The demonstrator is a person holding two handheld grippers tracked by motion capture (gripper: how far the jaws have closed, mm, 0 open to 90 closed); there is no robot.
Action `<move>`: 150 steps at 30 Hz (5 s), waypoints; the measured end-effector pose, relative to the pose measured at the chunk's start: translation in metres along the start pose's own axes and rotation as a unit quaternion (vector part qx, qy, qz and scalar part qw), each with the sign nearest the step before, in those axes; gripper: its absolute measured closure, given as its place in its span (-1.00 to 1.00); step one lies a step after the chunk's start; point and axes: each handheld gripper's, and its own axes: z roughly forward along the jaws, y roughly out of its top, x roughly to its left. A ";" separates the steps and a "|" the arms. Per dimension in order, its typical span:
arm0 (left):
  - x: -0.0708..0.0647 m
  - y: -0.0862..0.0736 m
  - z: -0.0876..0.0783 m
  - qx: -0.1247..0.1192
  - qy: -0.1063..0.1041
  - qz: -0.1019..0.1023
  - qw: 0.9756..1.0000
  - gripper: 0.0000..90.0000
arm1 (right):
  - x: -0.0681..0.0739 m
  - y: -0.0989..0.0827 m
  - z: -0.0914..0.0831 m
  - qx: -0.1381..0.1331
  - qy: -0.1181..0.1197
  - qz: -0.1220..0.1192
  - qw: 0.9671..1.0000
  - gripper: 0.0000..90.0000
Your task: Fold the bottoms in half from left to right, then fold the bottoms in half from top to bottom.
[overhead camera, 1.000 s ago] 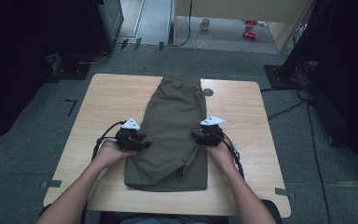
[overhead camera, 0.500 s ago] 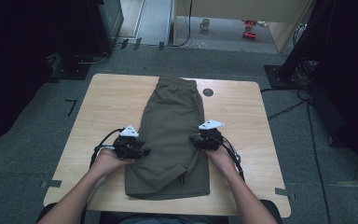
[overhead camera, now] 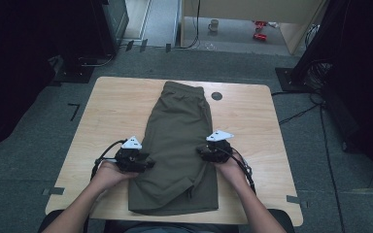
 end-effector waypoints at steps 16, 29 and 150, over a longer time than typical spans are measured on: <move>-0.013 -0.015 -0.011 0.003 -0.009 -0.002 1.000 0.06 | 0.019 -0.012 -0.013 -0.002 0.006 -0.005 1.000 -0.16; -0.027 -0.029 -0.021 0.004 -0.015 -0.005 1.000 0.02 | 0.031 -0.020 -0.024 0.005 0.018 -0.018 1.000 -0.19; 0.127 0.124 0.085 -0.021 0.043 -0.042 0.998 0.24 | -0.090 0.082 0.093 -0.012 -0.036 0.084 0.996 0.43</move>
